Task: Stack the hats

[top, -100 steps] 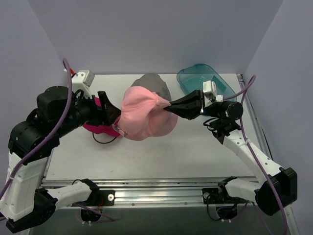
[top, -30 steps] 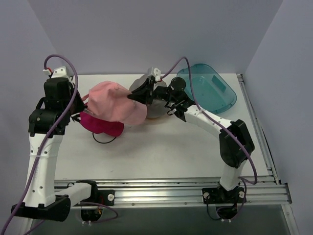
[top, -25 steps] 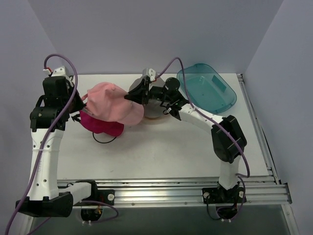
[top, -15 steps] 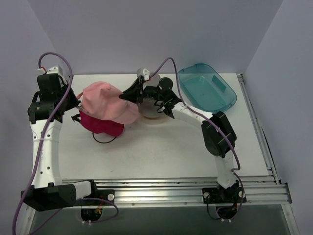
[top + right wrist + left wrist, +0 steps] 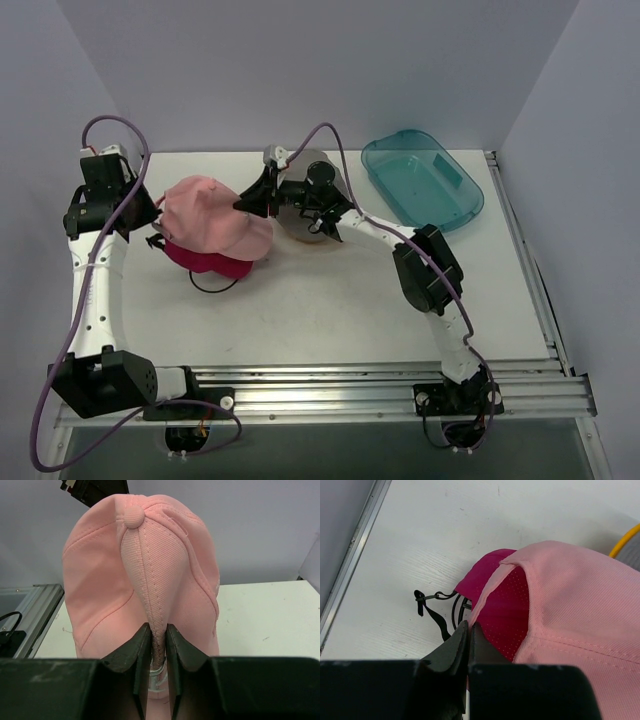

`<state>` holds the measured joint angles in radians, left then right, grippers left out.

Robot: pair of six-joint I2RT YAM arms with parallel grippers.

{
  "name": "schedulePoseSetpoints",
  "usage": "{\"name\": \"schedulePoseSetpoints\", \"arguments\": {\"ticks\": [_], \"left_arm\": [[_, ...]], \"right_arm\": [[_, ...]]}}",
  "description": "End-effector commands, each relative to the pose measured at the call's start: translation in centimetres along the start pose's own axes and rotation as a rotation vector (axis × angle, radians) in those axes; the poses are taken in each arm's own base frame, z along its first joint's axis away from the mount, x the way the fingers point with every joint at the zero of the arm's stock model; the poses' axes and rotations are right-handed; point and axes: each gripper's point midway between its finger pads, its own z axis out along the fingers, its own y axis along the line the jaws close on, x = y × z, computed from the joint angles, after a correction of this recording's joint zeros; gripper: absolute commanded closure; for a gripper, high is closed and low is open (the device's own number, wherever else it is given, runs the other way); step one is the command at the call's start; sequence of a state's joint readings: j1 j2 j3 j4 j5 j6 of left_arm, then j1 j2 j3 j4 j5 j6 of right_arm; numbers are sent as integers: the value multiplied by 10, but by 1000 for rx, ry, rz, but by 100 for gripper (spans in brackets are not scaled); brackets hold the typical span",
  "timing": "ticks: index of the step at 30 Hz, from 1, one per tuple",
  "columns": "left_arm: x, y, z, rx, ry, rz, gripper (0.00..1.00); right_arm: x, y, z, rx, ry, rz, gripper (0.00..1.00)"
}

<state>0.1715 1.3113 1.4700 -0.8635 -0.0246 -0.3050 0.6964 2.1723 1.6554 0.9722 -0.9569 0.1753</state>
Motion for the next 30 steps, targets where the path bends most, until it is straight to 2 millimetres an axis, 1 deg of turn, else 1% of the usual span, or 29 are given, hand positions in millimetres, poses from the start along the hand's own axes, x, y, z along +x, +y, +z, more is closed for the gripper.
{"name": "schedulePoseSetpoints", "arguments": {"ticks": [1,2,4,5,7,8,12,14,19,23,26,27,28,29,30], "left_arm": [[-19,5,0,-17,-71,7,98],[-17,6,1,-21,-69,4,98],[-17,7,5,-23,-75,-7,98],[-11,9,10,-29,-59,-10,98],[-8,12,15,-38,-52,-14,98],[-3,15,20,-43,-38,-12,98],[4,20,29,-46,-14,-21,98],[5,22,32,-46,-8,-28,98],[-1,24,35,-49,-15,-34,98],[-2,36,36,-98,-21,-43,98],[-2,43,39,-133,-24,-44,98],[-4,47,40,-145,-29,-52,98],[-6,47,41,-141,-34,-67,98],[-7,48,44,-137,-31,-77,98],[-9,47,46,-132,-35,-85,98]], "right_arm": [[-22,0,10,-13,-48,-67,85],[-20,-1,10,-9,-44,-63,82],[-17,-1,10,-9,-36,-55,80],[-16,-1,10,-4,-35,-54,75],[-16,1,9,-1,-32,-60,71],[-18,1,9,2,-33,-63,68],[-23,4,9,11,-28,-78,65],[-28,6,10,11,-31,-81,63],[-29,11,11,15,-23,-90,62],[-31,14,8,29,-15,-95,61],[-43,18,0,61,-24,-110,61],[-58,24,-3,64,-43,-127,61],[-53,26,-8,86,-36,-102,61],[-56,29,-11,103,-42,-93,61],[-77,39,-16,109,-78,-115,61]]}}
